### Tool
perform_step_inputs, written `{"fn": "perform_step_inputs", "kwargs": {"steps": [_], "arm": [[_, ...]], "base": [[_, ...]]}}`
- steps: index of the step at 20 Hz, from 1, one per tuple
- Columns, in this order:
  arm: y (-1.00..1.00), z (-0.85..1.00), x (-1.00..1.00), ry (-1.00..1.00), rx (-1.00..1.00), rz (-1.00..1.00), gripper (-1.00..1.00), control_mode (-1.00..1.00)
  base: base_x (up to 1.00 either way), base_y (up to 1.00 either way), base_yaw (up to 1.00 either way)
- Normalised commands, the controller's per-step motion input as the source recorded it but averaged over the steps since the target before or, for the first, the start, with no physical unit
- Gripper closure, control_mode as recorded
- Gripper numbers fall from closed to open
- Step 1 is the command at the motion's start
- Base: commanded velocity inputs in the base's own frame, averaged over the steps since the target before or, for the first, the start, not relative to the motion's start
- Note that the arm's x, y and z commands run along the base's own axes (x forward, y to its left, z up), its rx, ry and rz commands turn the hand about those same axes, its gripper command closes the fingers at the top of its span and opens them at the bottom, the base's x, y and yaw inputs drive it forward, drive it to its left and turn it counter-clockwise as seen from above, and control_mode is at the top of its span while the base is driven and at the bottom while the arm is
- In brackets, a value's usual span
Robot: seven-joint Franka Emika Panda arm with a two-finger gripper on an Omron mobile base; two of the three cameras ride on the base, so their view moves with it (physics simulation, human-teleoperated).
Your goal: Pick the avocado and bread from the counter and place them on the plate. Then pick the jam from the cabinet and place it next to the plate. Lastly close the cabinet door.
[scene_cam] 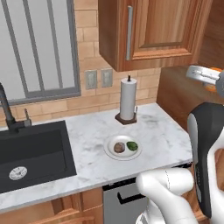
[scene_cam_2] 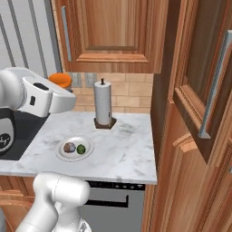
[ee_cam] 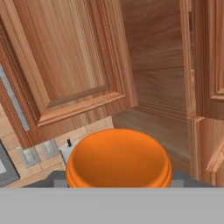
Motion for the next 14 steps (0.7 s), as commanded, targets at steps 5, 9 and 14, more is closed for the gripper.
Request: {"fn": "perform_step_inputs", "kwargs": {"steps": [5,9,14], "arm": [[0.00,0.00,0.00,0.00,0.00,0.00,1.00,1.00],[0.00,0.00,0.00,0.00,0.00,0.00,1.00,1.00],[0.00,0.00,0.00,0.00,0.00,0.00,1.00,1.00]], "base": [[0.02,0.00,0.15],[0.00,0.11,0.05],[-0.10,0.23,0.05]]}}
